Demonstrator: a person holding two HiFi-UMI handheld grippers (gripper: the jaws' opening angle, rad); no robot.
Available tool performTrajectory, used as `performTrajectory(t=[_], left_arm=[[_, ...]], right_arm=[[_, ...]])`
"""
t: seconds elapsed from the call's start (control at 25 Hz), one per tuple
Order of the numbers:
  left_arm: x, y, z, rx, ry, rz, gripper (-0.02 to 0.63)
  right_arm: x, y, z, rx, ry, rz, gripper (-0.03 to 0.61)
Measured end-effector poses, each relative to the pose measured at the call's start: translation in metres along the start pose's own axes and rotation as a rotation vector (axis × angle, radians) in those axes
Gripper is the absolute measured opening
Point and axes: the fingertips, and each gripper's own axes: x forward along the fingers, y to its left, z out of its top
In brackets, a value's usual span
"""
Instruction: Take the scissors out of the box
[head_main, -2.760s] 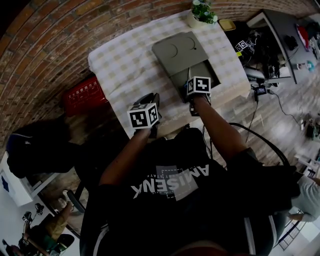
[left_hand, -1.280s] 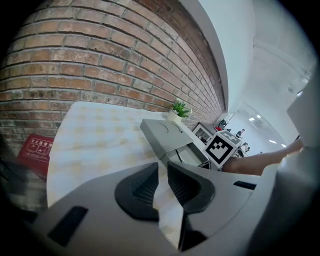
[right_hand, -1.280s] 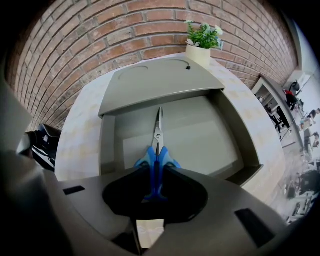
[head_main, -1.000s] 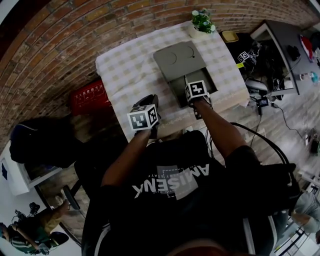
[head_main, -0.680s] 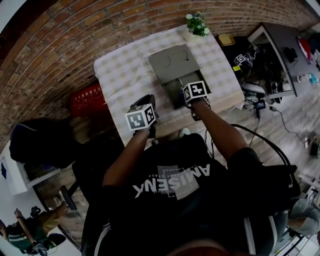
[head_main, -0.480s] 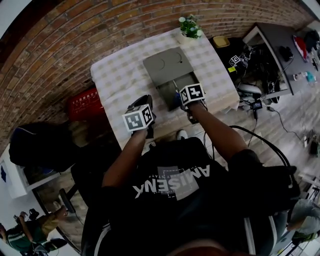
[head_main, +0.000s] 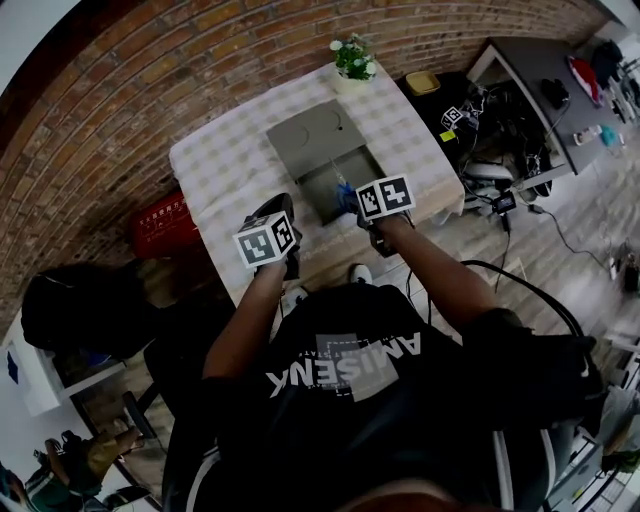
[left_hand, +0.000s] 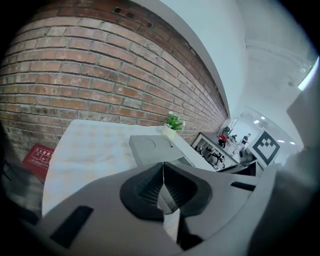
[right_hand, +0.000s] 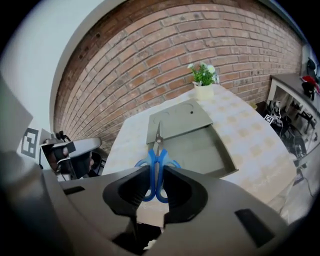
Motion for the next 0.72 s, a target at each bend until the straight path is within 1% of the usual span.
performTrajectory(t=[0.12,0.28,0.56,0.72], left_arm=[[-0.002,-0.006,0.007,0.002,-0.027,-0.021,0.014],[-0.007,-0.013,0.024,0.0,-0.07,-0.05,0.014],[-0.027,-0.027,0.067,0.09,-0.178,-0.059,0.014],[-0.04,-0.037,0.091,0.144,-0.236,-0.064,0.012]], right_arm=[[-0.02,0.006,0.017,-0.04,-0.07,0.007,0.115],[-0.049,0.011,0.044,-0.045,-0.165,0.027,0.115],[-0.105,0.027,0.091,-0.193,-0.353,0.026,0.115],[-0.131,0.033,0.109,-0.255,-0.429,0.009,0.115]])
